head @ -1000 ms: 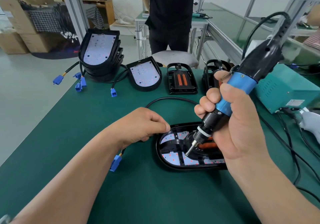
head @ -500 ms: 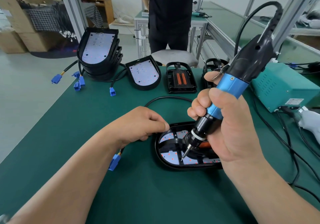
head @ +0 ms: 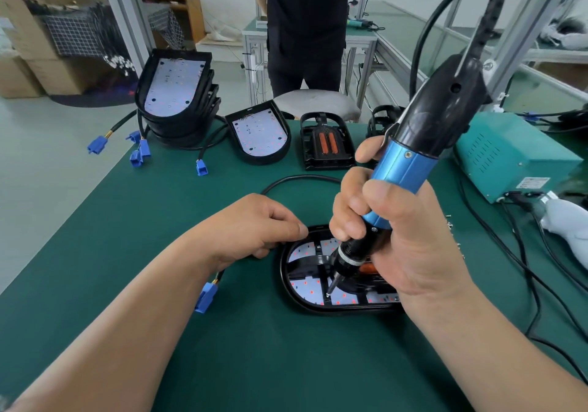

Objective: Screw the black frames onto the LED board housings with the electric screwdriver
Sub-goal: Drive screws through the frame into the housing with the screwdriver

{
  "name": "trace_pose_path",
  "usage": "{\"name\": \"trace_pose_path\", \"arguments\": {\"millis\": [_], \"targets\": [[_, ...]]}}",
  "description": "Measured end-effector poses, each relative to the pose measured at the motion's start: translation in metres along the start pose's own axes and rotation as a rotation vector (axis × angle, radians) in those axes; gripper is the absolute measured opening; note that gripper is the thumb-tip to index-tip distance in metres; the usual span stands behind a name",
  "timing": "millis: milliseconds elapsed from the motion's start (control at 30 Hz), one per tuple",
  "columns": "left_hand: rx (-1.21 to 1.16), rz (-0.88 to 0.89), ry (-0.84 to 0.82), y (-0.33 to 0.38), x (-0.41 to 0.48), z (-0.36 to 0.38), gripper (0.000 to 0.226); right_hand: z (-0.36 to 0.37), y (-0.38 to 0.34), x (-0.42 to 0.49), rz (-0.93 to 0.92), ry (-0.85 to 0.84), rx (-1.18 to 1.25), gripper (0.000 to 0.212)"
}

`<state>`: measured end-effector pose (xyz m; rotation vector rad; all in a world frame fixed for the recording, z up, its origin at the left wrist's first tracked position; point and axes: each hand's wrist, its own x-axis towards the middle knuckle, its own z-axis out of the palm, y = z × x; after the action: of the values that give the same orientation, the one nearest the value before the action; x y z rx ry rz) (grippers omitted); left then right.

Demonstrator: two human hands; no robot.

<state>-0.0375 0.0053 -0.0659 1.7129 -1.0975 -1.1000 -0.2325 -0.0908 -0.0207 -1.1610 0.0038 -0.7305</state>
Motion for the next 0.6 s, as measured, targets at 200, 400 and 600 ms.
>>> {"name": "trace_pose_path", "arguments": {"millis": [200, 400, 600], "targets": [[0.015, 0.009, -0.005, 0.002, 0.000, 0.000, 0.022, 0.002, 0.001, -0.002, -0.008, -0.139, -0.006, 0.031], [-0.017, 0.030, 0.006, 0.001, -0.001, 0.001, 0.027, -0.006, 0.003, -0.001, -0.046, -0.224, 0.073, 0.048], [0.056, 0.039, -0.004, 0.000, -0.002, -0.006, 0.015, -0.025, -0.012, 0.008, -0.166, -0.033, 0.203, 0.043]]}}
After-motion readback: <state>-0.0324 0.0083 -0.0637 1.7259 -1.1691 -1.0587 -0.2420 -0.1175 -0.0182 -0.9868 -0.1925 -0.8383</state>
